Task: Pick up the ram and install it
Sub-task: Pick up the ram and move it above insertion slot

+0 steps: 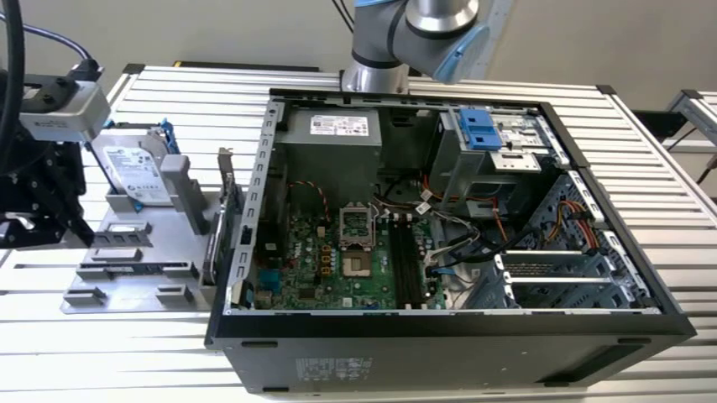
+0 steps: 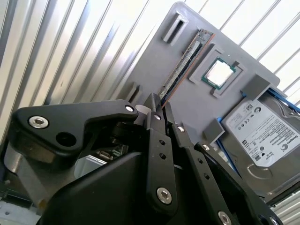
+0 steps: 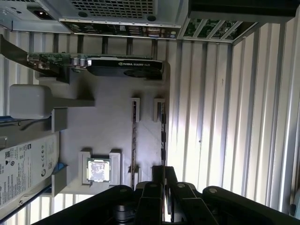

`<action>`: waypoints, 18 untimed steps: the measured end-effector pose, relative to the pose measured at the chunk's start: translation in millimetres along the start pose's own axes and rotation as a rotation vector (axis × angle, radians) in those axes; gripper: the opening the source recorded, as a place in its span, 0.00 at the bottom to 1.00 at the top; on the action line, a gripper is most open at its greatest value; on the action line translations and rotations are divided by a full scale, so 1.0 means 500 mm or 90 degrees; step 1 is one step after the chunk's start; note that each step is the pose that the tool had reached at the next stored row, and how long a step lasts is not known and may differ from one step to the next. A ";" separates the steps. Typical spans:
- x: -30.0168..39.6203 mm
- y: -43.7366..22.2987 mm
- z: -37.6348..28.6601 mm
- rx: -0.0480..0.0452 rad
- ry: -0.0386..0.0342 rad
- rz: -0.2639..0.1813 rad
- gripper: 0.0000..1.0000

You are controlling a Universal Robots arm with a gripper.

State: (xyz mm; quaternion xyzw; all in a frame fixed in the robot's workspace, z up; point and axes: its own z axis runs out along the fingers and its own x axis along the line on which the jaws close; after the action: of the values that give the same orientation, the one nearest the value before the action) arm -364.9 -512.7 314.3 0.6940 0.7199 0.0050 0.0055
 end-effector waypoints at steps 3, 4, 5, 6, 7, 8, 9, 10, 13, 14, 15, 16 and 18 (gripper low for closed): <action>0.000 0.000 -0.004 0.0000 -0.0001 0.000 0.00; 0.000 0.000 -0.005 -0.0001 -0.0001 0.000 0.00; 0.000 0.000 -0.006 -0.0001 -0.0001 0.000 0.00; 0.000 0.000 -0.007 -0.0001 -0.0001 0.000 0.00; 0.000 0.000 -0.008 -0.0001 -0.0001 0.000 0.00; 0.000 0.000 -0.009 -0.0001 -0.0001 0.000 0.00; 0.000 0.000 -0.010 -0.0001 -0.0001 0.000 0.00; 0.000 0.000 -0.011 0.0000 -0.0001 0.000 0.00; 0.000 0.000 -0.015 0.0000 -0.0002 0.001 0.00; 0.000 0.000 -0.016 0.0000 -0.0001 0.001 0.00; 0.000 0.000 -0.017 0.0000 -0.0001 0.001 0.00; 0.000 0.000 -0.019 0.0000 -0.0002 0.001 0.00; 0.000 0.000 -0.021 -0.0001 -0.0001 0.001 0.00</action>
State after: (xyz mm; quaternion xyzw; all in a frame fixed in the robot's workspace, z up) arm -365.0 -512.7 325.0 0.6947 0.7193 0.0050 0.0056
